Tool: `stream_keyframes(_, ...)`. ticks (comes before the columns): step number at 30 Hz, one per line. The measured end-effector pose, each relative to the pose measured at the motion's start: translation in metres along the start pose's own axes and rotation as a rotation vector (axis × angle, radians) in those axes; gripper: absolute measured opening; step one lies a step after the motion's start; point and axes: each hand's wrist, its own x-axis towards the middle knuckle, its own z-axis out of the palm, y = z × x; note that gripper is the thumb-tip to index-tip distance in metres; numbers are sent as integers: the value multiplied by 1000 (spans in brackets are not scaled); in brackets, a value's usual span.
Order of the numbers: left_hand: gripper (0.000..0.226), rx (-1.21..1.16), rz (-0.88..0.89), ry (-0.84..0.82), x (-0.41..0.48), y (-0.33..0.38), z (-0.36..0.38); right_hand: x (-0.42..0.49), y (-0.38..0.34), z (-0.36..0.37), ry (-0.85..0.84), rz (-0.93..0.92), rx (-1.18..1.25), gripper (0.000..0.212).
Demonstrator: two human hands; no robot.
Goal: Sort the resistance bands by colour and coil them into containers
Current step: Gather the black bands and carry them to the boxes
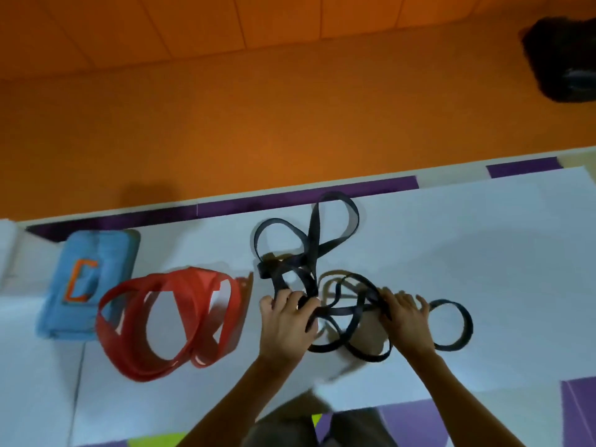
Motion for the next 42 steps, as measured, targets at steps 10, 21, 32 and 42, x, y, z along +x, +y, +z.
stream_keyframes(10,25,-51,-162,-347,108,-18,7,43,34,-23,82,-103,114,36)
stream_keyframes(21,45,-62,-259,-649,150,-8,17,28,47,-25,-46,-43,166,50)
stream_keyframes(32,52,-215,-263,-468,142,0,5,30,42,-16,-124,78,502,18)
stream_keyframes(42,96,-269,-745,-484,148,1,10,34,35,-15,-138,11,437,18)
